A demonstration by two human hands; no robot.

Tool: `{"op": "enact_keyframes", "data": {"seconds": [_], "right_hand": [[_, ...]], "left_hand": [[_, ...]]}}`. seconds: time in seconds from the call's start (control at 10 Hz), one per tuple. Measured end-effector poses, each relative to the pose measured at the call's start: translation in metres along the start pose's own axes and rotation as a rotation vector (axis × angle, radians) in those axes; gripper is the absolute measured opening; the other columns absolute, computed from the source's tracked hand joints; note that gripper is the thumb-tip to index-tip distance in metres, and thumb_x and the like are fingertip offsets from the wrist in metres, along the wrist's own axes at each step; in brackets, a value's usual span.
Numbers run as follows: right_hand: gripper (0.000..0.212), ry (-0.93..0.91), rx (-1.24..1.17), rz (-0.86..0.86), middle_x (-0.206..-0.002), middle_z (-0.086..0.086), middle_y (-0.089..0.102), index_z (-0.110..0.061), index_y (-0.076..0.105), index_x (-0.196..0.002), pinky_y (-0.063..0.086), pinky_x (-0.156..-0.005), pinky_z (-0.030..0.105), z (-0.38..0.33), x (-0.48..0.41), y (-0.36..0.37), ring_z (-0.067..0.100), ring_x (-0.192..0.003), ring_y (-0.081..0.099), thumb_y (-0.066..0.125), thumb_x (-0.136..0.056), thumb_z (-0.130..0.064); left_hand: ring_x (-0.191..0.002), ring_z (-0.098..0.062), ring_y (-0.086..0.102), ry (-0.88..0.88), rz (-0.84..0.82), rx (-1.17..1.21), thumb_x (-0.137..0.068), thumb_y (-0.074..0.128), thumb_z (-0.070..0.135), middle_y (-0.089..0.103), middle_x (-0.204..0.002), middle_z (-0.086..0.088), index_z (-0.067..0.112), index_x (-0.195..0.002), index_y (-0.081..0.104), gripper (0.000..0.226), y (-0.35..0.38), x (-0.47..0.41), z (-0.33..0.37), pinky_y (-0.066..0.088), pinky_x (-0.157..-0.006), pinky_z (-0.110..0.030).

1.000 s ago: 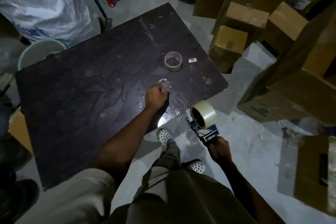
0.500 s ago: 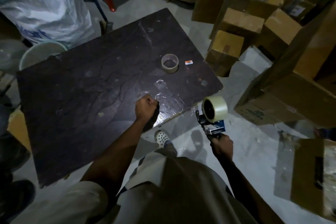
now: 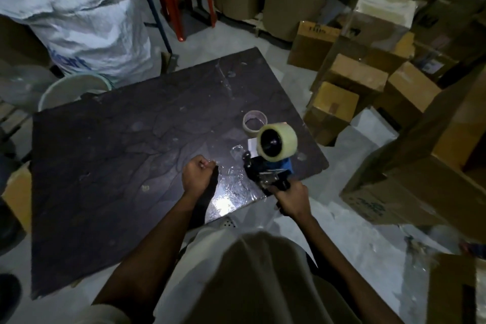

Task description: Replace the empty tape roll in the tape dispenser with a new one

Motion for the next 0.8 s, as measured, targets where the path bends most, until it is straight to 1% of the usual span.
{"op": "enact_keyframes", "data": {"seconds": [0.1,0.2,0.3,0.4,0.5,0.6,0.7,0.8], "right_hand": [[0.026,-0.081,0.073,-0.099,-0.056,0.006,0.066,-0.014,0.061,-0.079,0.052,-0.038,0.025,-0.031,-0.009,0.018,0.019,-0.039,0.063,0.079,-0.085,-0.032],[0.022,-0.119,0.148,-0.202,-0.059,0.002,0.069,-0.016,0.066,-0.085,0.05,-0.038,0.021,-0.047,-0.022,0.035,0.013,-0.037,0.061,0.084,-0.082,-0.029],[0.024,-0.193,0.23,-0.314,-0.066,0.006,0.075,-0.018,0.071,-0.088,0.056,-0.042,0.032,-0.052,-0.034,0.059,0.019,-0.043,0.068,0.087,-0.076,-0.031],[0.024,-0.191,0.227,-0.455,-0.059,0.008,0.072,-0.015,0.07,-0.083,0.06,-0.047,0.043,-0.057,-0.039,0.082,0.022,-0.044,0.065,0.086,-0.075,-0.032],[0.039,-0.326,0.397,-0.429,-0.065,-0.003,0.07,-0.022,0.064,-0.073,0.057,-0.062,0.034,-0.061,-0.051,0.088,0.015,-0.06,0.066,0.08,-0.066,-0.057],[0.059,-0.472,0.604,-0.331,-0.07,0.002,0.064,-0.017,0.059,-0.072,0.053,-0.063,0.034,-0.062,-0.059,0.08,0.023,-0.068,0.066,0.063,-0.065,-0.075],[0.055,-0.626,0.743,-0.247,-0.106,0.002,0.069,-0.027,0.069,-0.106,0.054,-0.078,0.037,-0.068,-0.05,0.063,0.026,-0.1,0.067,0.061,-0.077,-0.072],[0.06,-0.656,0.733,-0.21,-0.125,0.004,0.062,-0.028,0.064,-0.126,0.051,-0.088,0.039,-0.063,-0.048,0.049,0.027,-0.117,0.061,0.06,-0.083,-0.071]], "left_hand": [[-0.066,-0.022,0.061,-0.056,0.043,0.05,-0.082,0.074,0.031,0.061,-0.062,0.001,0.017,-0.063,0.055,0.03,-0.016,0.003,-0.01,0.038,-0.061,-0.027],[-0.06,-0.019,0.057,-0.081,0.077,0.152,-0.076,0.071,0.038,0.06,-0.059,-0.002,0.019,-0.061,0.055,0.029,-0.031,0.009,-0.029,0.048,-0.063,-0.035],[-0.056,-0.019,0.055,-0.076,0.149,0.174,-0.072,0.066,0.048,0.058,-0.055,-0.002,0.026,-0.061,0.056,0.027,-0.047,0.017,-0.051,0.053,-0.065,-0.04],[-0.055,-0.016,0.052,-0.105,0.2,0.176,-0.075,0.066,0.045,0.056,-0.054,0.002,0.021,-0.06,0.051,0.033,-0.064,0.036,-0.051,0.052,-0.065,-0.039],[-0.058,-0.015,0.055,-0.119,0.218,0.111,-0.082,0.066,0.042,0.059,-0.057,0.004,0.016,-0.064,0.054,0.034,-0.07,0.052,-0.049,0.053,-0.068,-0.038],[-0.062,-0.015,0.06,-0.133,0.255,0.074,-0.09,0.068,0.039,0.067,-0.068,-0.004,0.007,-0.075,0.063,0.036,-0.07,0.07,-0.037,0.047,-0.061,-0.023],[-0.074,-0.018,0.064,-0.1,0.327,-0.006,-0.089,0.067,0.048,0.07,-0.08,-0.006,0.008,-0.084,0.069,0.04,-0.062,0.084,-0.027,0.044,-0.063,-0.018],[-0.105,-0.031,0.06,-0.063,0.343,-0.121,-0.089,0.056,0.06,0.069,-0.107,-0.011,0.012,-0.107,0.068,0.053,-0.046,0.095,-0.022,0.049,-0.091,-0.04]]}}
Point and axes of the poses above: each hand's wrist, its own x-axis away from the middle knuckle, its own y-axis out of the palm, z = x × y, the point moved 6 cm from there along -x, towards the middle knuckle
